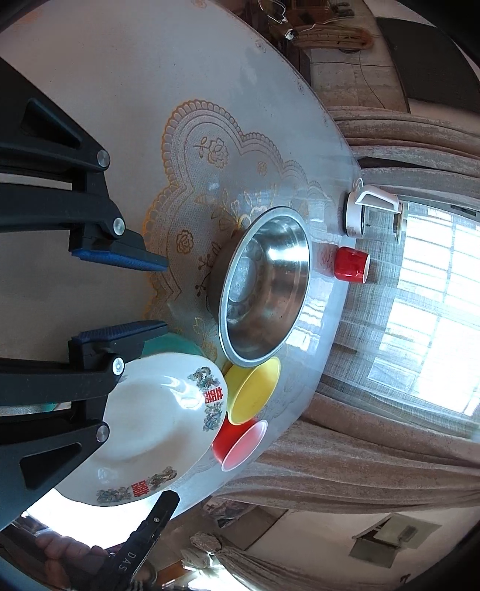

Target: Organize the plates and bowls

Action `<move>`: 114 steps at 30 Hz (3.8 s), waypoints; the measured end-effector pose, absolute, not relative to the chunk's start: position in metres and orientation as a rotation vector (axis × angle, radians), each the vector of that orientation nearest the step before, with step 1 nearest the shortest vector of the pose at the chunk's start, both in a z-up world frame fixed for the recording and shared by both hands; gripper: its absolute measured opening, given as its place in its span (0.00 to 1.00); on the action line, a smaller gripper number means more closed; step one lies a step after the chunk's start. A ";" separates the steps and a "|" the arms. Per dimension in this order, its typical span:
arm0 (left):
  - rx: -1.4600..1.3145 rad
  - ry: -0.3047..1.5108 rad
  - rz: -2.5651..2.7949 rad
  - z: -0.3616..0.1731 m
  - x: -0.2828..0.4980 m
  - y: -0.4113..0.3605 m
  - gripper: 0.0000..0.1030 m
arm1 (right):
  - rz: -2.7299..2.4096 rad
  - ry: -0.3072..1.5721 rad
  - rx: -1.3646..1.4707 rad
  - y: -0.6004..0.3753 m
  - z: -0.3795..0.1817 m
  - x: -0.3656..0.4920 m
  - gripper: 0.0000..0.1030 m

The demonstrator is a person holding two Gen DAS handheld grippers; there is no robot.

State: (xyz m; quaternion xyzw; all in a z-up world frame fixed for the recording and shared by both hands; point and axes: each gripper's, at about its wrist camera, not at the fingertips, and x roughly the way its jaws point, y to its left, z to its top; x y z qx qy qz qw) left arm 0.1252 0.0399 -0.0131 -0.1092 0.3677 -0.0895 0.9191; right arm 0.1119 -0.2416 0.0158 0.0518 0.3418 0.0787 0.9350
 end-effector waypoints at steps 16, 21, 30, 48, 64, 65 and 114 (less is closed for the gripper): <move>-0.326 0.755 -0.118 -0.003 0.162 0.088 0.38 | 0.401 0.825 0.211 -0.159 0.025 0.185 0.31; -0.382 0.763 -0.100 -0.003 0.181 0.102 0.43 | 0.369 0.864 0.245 -0.145 0.017 0.218 0.31; -0.392 0.778 -0.084 -0.008 0.217 0.108 0.43 | 0.270 0.943 0.245 -0.141 0.000 0.260 0.31; -0.345 0.804 -0.063 -0.025 0.226 0.097 0.19 | 0.263 0.950 0.084 -0.116 -0.016 0.268 0.21; -0.310 0.806 0.005 -0.013 0.175 0.128 0.20 | 0.386 0.922 0.027 -0.077 0.001 0.221 0.21; -0.300 0.808 0.008 -0.013 0.171 0.130 0.20 | 0.394 0.926 0.026 -0.073 0.000 0.217 0.21; -0.342 0.794 0.148 -0.021 0.085 0.166 0.20 | 0.588 0.977 -0.028 -0.037 -0.025 0.132 0.44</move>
